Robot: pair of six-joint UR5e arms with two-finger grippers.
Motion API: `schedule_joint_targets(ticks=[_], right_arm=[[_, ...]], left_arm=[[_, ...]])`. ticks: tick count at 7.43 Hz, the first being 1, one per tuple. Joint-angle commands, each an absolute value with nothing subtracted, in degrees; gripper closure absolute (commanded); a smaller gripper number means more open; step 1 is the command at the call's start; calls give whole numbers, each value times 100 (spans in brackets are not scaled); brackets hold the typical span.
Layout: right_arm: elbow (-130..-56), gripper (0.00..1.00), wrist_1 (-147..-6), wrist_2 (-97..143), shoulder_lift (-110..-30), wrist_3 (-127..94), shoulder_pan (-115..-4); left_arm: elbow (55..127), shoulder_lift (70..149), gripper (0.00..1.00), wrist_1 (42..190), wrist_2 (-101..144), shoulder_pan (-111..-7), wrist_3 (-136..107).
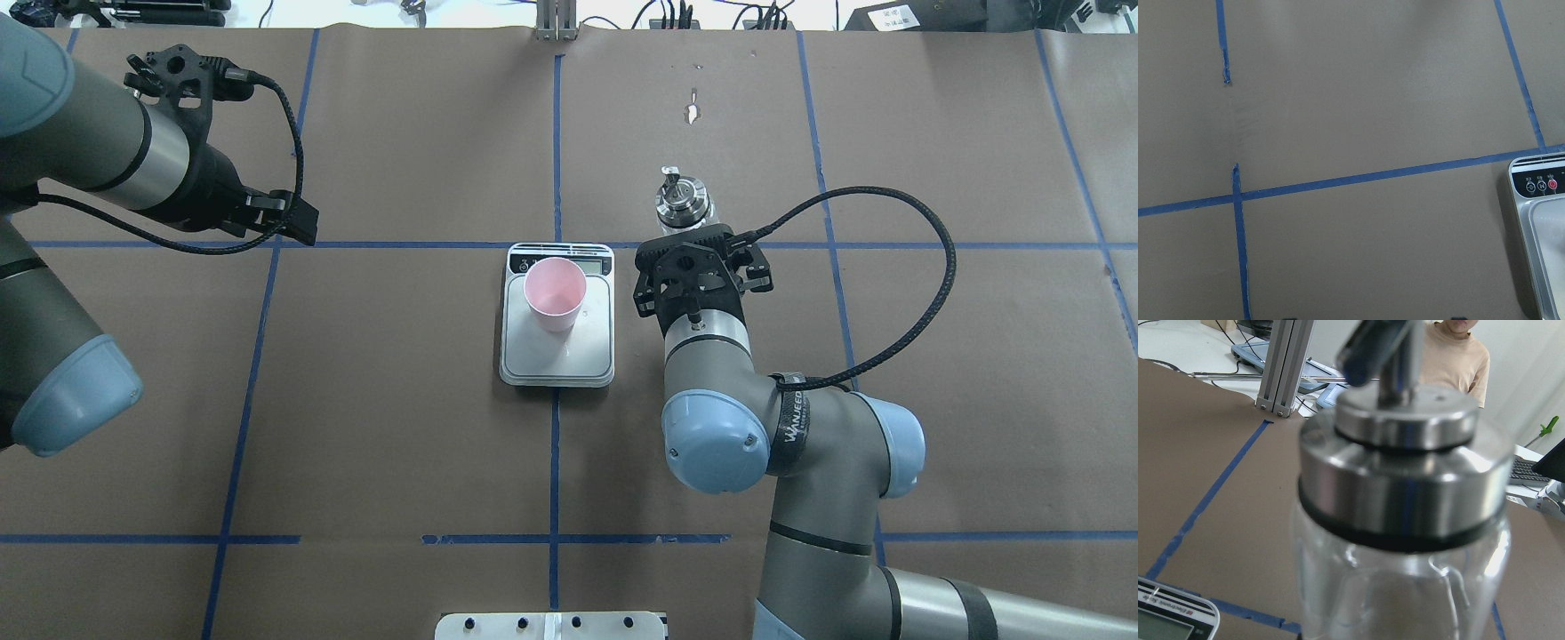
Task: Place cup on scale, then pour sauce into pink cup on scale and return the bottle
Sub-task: 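Lift the bottle with the right gripper and carry it toward the cup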
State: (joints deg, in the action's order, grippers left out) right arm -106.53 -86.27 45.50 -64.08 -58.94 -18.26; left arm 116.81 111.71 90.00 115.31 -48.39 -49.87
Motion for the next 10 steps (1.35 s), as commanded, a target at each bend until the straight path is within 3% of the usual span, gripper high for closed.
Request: schedule_joint_targets(ticks=[1, 6, 10], right_arm=[[-10652, 100, -9145, 4274, -6320, -5390, -1715], [-10583, 100, -10397, 3720, -6073, -4670, -1653], [-9835, 100, -10397, 3219, -5704, -4193, -1574]], left_arm=[[11689, 11171, 18, 9000, 11531, -4895, -4949], [11988, 10679, 17, 9009, 11540, -5062, -4219], [12015, 10626, 17, 9009, 11540, -5062, -4184]])
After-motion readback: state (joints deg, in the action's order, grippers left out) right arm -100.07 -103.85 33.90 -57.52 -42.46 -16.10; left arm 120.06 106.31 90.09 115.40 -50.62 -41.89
